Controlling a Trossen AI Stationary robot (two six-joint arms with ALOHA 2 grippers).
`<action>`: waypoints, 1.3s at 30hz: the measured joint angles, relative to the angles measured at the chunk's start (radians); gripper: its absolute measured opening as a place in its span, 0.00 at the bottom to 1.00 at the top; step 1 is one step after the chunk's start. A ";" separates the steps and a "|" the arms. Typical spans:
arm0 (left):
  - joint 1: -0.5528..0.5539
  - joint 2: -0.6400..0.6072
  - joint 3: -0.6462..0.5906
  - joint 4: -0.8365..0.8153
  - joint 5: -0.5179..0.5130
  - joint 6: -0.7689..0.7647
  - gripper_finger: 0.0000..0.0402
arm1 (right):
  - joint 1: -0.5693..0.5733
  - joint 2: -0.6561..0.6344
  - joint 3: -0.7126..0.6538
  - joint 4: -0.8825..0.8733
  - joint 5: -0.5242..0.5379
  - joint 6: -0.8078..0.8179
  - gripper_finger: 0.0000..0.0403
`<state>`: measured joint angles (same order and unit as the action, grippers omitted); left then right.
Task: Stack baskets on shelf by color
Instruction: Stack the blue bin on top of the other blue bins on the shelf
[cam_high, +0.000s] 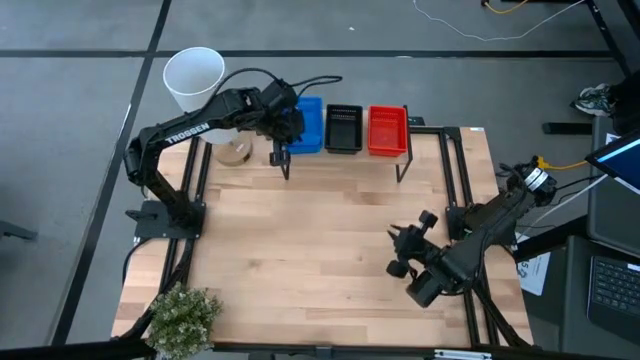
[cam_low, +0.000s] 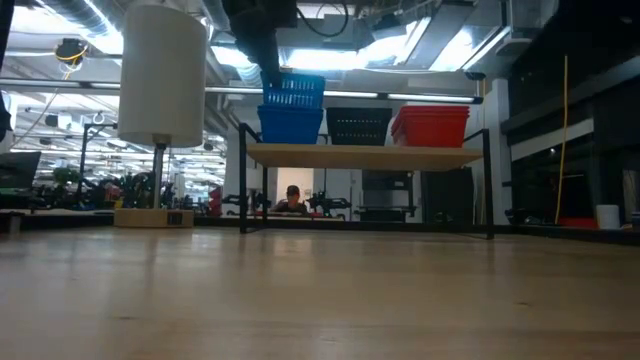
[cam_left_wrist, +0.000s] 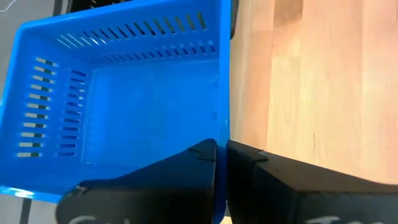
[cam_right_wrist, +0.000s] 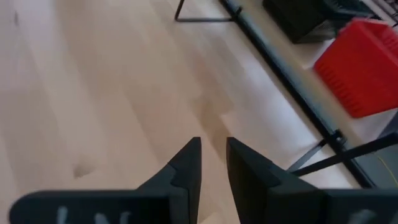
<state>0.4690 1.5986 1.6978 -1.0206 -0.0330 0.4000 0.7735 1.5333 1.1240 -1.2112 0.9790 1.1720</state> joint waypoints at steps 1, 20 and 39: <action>-0.002 0.000 0.000 -0.001 -0.001 0.002 0.00 | -0.006 -0.007 0.000 -0.002 0.011 -0.003 0.18; -0.026 0.001 -0.102 0.049 -0.006 0.035 0.00 | -0.095 -0.018 0.000 0.004 0.045 0.001 0.18; -0.027 0.001 -0.102 0.057 -0.010 0.022 0.13 | -0.113 -0.018 0.000 0.018 0.006 0.004 0.18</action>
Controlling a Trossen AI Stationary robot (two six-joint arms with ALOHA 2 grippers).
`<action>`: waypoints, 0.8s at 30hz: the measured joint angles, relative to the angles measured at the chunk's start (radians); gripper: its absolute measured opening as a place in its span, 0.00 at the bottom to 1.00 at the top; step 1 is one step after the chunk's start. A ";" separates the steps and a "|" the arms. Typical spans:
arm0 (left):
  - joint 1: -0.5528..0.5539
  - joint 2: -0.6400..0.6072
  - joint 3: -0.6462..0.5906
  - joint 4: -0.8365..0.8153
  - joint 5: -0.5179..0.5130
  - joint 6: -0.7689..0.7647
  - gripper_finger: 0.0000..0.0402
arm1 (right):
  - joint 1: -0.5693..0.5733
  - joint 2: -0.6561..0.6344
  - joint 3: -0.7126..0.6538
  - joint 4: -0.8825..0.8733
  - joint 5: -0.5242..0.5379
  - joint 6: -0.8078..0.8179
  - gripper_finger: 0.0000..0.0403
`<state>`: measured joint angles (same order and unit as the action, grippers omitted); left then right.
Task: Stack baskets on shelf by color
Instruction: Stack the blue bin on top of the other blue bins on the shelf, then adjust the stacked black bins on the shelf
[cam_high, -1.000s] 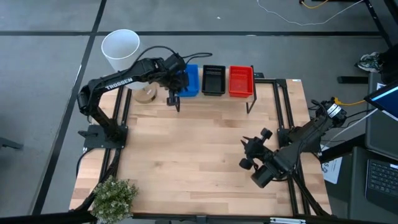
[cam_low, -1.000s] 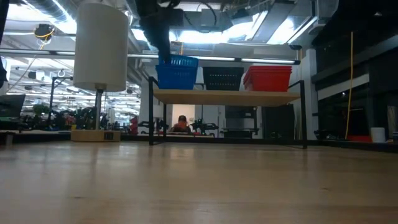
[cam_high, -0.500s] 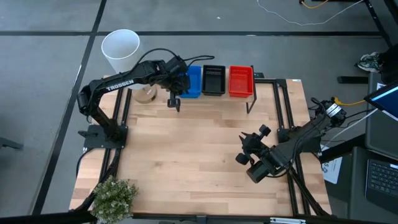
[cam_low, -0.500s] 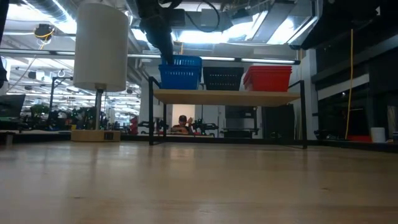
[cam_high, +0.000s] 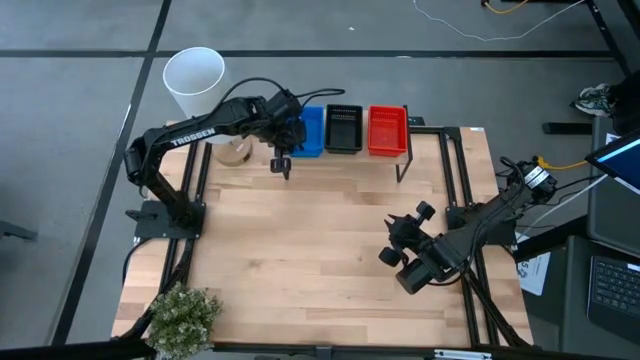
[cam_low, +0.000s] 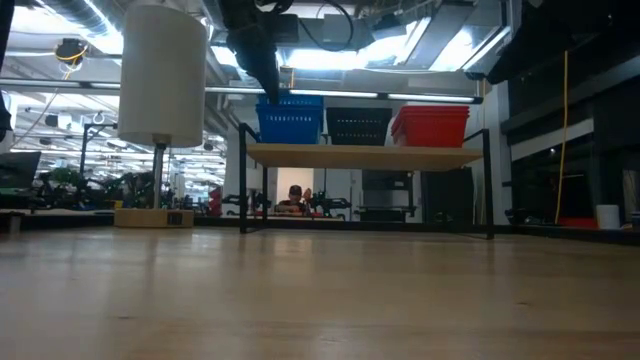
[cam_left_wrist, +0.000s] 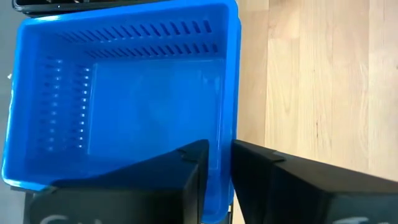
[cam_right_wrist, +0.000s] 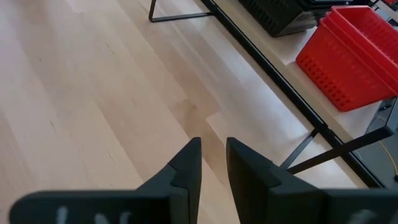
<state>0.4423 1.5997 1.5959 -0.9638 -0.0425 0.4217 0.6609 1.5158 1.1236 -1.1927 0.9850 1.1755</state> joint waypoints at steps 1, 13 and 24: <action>0.000 0.000 0.002 -0.001 0.000 0.000 0.14 | 0.000 0.000 0.000 0.000 -0.003 0.000 0.18; -0.031 -0.003 0.130 -0.013 0.000 0.000 0.15 | 0.000 0.000 0.000 -0.005 -0.044 -0.003 0.18; -0.040 -0.026 0.130 -0.060 0.012 -0.053 0.14 | -0.019 0.000 0.000 -0.016 -0.044 -0.006 0.18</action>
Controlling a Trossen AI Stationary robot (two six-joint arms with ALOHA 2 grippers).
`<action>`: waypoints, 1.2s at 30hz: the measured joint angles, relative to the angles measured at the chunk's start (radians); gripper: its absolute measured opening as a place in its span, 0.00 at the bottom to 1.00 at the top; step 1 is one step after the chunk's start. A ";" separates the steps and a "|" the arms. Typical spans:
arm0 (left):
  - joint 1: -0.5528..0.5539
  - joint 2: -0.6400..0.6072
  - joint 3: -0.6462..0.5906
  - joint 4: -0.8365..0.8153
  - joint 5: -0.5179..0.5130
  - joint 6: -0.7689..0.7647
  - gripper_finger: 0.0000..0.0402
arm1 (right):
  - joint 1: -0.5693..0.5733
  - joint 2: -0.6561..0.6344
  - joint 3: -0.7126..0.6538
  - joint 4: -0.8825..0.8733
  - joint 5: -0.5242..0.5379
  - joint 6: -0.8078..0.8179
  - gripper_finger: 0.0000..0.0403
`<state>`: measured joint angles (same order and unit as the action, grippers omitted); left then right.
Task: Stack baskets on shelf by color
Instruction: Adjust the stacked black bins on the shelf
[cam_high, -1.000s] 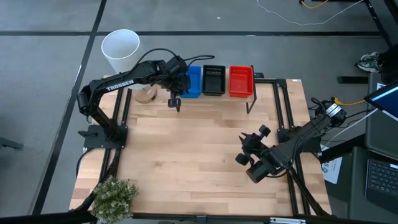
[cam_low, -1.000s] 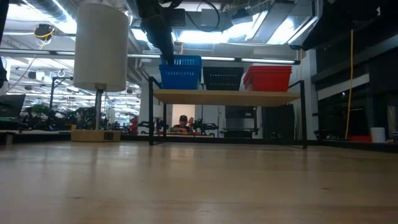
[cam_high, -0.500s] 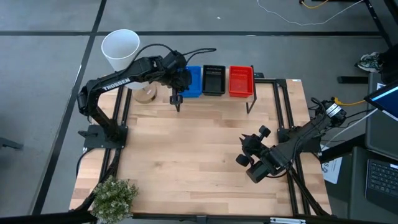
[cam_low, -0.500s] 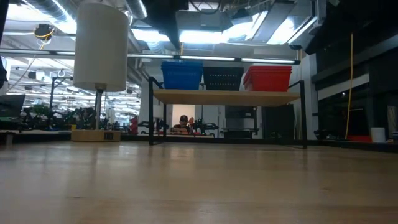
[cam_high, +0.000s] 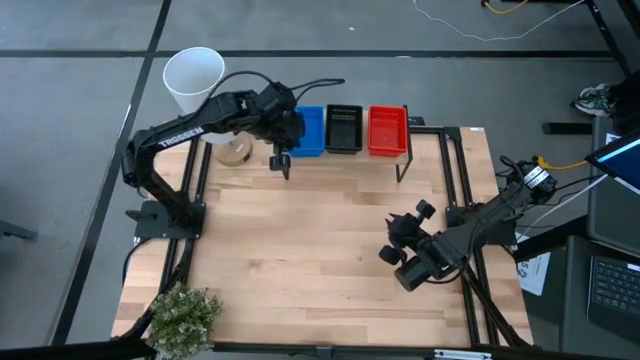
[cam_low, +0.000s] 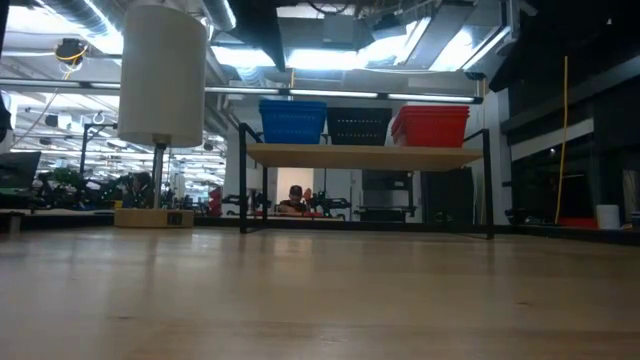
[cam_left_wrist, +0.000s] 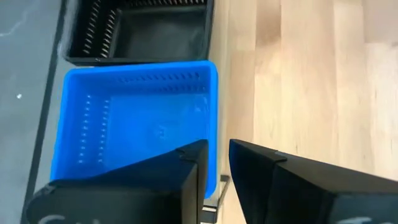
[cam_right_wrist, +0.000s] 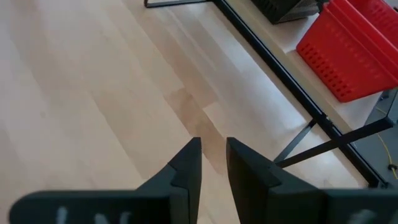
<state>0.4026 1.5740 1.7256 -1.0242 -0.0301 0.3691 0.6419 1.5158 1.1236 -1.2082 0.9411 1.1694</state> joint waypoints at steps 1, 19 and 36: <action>0.001 -0.008 0.001 0.004 0.006 0.000 0.14 | -0.006 0.000 0.000 0.000 0.000 0.000 0.18; -0.064 -0.106 -0.001 -0.002 -0.006 -0.076 0.13 | -0.371 -0.121 0.238 0.169 -0.104 -0.785 0.18; -0.221 -0.895 -0.927 0.597 -0.008 -0.368 0.13 | -0.841 0.095 0.579 0.462 -0.701 -1.447 0.18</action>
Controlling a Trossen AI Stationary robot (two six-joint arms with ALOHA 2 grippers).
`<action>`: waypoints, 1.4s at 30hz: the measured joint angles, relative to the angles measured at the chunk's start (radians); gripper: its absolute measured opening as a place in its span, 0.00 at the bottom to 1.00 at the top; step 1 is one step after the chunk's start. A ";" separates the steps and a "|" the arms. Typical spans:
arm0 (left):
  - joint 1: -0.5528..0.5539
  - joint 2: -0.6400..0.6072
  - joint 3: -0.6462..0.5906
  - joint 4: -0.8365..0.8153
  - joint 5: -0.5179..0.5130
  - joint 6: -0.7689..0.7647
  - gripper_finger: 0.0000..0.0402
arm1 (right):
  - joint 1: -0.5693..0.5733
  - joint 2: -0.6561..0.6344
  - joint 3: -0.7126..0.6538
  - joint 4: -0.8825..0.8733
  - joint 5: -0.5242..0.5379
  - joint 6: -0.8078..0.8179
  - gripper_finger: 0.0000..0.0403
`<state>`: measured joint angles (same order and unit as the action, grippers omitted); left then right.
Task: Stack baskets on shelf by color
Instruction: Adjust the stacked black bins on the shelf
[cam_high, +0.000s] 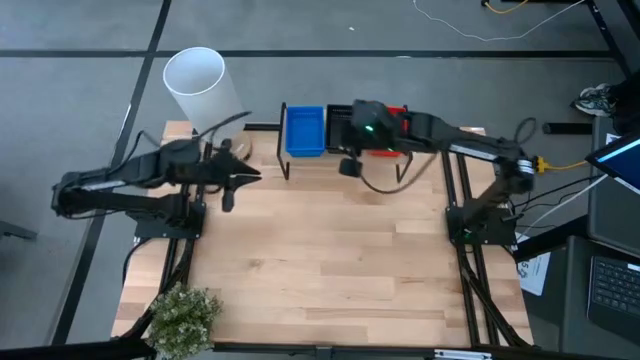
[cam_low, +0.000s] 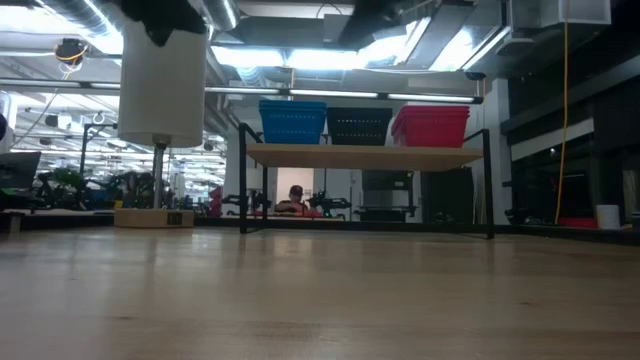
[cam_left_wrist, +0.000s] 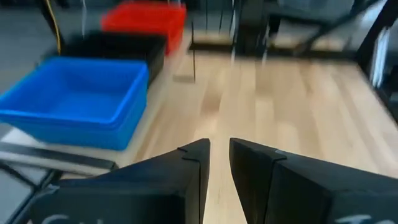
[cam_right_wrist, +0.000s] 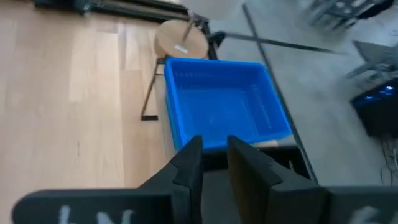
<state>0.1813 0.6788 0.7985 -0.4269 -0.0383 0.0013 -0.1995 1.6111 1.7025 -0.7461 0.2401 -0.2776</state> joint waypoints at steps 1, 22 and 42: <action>-0.009 -0.046 -0.053 0.059 -0.009 -0.007 0.13 | -0.012 0.042 0.061 -0.038 -0.014 -0.014 0.18; -0.185 -0.299 -0.665 0.571 -0.281 -0.098 0.13 | -0.234 0.469 0.585 -0.538 -0.237 -0.087 0.18; -0.265 -0.367 -0.667 0.402 -0.392 -0.149 0.13 | -0.244 0.486 0.562 -0.756 -0.233 -0.090 0.18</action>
<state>-0.0841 0.3115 0.1310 -0.0253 -0.4305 -0.1478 -0.4435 2.0972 2.2642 -1.5017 0.0067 -0.3671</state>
